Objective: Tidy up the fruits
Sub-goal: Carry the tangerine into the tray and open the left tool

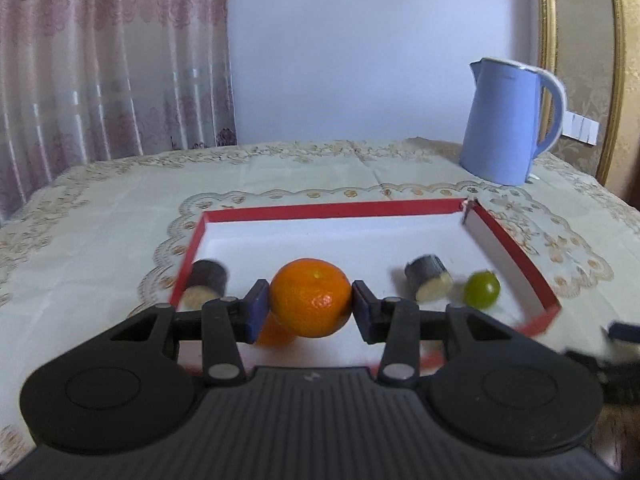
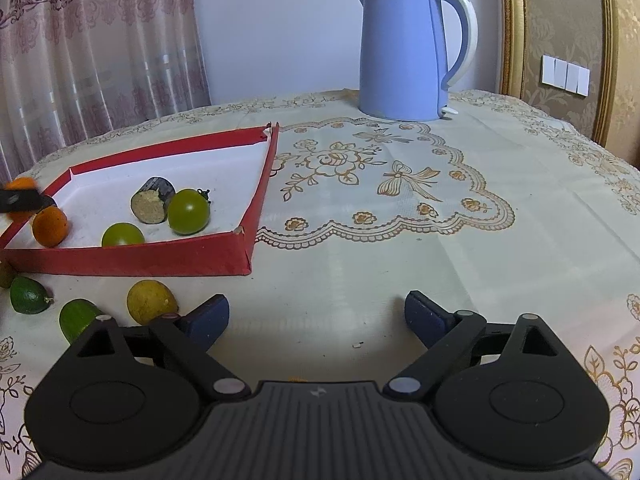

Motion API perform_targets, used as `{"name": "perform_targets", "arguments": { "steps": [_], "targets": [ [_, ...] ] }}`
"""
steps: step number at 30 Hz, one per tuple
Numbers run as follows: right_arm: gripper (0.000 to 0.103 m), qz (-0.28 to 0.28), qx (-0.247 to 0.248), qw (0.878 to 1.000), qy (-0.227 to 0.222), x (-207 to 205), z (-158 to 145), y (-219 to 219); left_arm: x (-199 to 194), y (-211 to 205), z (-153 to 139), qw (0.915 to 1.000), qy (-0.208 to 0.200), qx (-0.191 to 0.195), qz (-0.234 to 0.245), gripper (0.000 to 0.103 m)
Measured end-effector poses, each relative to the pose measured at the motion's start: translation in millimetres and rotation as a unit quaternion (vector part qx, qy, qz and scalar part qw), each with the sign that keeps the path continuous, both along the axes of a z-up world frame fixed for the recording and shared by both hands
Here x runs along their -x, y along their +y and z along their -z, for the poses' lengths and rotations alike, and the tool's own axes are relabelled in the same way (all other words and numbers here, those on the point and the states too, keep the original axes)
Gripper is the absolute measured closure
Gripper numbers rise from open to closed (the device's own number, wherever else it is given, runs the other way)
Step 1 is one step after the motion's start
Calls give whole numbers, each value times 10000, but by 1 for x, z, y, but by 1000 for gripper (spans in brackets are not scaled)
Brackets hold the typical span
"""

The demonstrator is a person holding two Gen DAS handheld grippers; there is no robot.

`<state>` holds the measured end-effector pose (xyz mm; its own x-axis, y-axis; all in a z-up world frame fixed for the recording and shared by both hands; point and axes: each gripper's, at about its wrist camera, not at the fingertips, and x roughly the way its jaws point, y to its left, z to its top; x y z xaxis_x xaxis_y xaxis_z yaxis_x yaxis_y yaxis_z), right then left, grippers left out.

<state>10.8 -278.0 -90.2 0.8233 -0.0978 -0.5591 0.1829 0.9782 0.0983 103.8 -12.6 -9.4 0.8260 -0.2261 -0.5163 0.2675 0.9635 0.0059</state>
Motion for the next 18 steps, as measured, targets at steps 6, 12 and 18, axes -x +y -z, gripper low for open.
{"name": "perform_targets", "arguments": {
  "steps": [6,12,18],
  "targets": [
    [7,-1,2,10000,1,0,0,0,-50,-26,13,9991,392,-158,-64,62],
    [7,-3,9,10000,3,0,0,0,-70,-37,26,9980,545,-304,-140,62],
    [7,-5,10,10000,4,0,0,0,-78,-40,33,9968,638,-436,-226,59]
  ]
}}
